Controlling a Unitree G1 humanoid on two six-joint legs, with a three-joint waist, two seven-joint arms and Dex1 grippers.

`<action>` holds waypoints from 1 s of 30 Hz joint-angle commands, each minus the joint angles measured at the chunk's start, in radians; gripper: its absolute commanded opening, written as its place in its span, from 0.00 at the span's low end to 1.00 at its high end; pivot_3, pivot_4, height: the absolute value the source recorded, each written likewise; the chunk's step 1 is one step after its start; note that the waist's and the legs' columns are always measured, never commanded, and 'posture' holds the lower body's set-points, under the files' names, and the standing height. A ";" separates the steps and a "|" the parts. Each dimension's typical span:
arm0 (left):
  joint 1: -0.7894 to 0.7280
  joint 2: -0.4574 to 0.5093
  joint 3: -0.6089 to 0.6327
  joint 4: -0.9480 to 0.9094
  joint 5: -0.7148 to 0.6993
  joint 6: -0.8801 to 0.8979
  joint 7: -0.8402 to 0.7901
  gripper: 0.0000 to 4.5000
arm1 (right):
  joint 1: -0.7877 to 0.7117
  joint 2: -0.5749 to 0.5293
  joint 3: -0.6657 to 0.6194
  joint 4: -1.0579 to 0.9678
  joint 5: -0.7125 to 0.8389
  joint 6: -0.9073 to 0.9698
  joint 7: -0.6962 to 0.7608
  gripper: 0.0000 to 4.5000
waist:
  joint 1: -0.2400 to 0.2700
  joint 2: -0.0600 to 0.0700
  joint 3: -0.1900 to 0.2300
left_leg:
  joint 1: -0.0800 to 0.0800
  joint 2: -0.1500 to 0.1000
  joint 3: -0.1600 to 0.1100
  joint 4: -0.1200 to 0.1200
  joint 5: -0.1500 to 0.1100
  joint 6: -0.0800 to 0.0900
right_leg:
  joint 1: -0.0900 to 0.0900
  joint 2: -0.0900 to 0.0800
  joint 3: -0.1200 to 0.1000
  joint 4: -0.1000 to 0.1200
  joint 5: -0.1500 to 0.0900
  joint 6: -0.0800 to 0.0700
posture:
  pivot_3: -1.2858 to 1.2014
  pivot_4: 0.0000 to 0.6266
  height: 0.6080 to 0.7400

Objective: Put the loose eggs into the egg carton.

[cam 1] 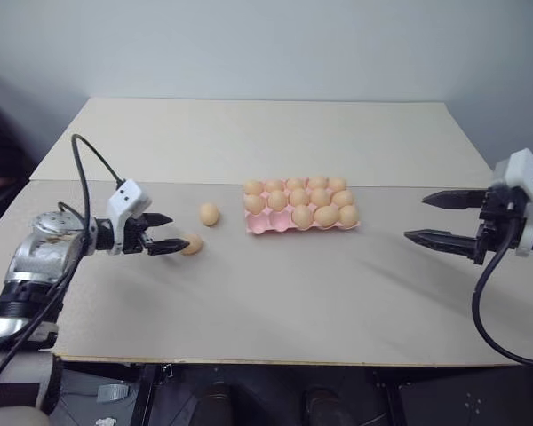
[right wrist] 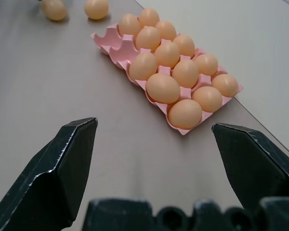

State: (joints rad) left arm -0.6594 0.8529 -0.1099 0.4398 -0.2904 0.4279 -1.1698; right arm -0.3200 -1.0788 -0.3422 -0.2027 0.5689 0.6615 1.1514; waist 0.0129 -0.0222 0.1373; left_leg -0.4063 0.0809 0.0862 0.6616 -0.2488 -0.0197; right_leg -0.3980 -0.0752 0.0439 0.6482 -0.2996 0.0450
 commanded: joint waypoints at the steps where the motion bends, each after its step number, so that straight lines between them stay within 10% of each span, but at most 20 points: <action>1: -0.044 -0.019 -0.019 0.068 0.049 -0.050 -0.041 1.00 | 0.017 -0.027 -0.064 -0.040 0.023 0.011 -0.008 0.99 | 0.000 0.000 0.000 | 0.000 0.000 0.000 0.000 0.000 0.000 | 0.000 0.000 0.000 0.000 0.000 0.000 | 0.52 0.24 1.00; 8: -0.066 -0.056 -0.053 0.142 0.137 -0.127 -0.059 1.00 | 0.054 -0.032 -0.096 -0.068 0.033 0.027 -0.017 0.99 | -0.001 0.000 0.000 | 0.001 0.000 -0.001 0.000 0.000 0.000 | 0.000 0.000 0.000 0.001 0.000 0.000 | 0.52 0.24 1.00; 19: -0.067 -0.105 -0.016 0.150 0.150 -0.150 -0.043 0.36 | 0.073 -0.029 -0.094 -0.096 0.053 0.037 -0.044 1.00 | -0.001 0.000 0.000 | 0.001 0.000 -0.001 0.001 0.000 0.000 | 0.002 0.000 -0.001 0.000 0.000 0.000 | 0.52 0.24 1.00; 30: 0.051 -0.241 0.182 -0.274 -0.063 0.040 0.144 0.33 | 0.082 -0.025 -0.105 -0.123 0.063 0.045 -0.070 1.00 | 0.005 0.000 0.000 | 0.001 0.000 -0.003 0.002 0.000 0.000 | 0.003 -0.001 -0.002 0.001 0.000 0.001 | 0.52 0.24 1.00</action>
State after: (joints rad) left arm -0.6112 0.6372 0.0333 0.2745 -0.3030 0.4401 -1.0867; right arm -0.2397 -1.0914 -0.4055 -0.2954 0.6119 0.7015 1.0876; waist 0.0177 -0.0223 0.1373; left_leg -0.4056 0.0809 0.0829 0.6643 -0.2488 -0.0196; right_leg -0.3937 -0.0762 0.0416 0.6486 -0.2992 0.0458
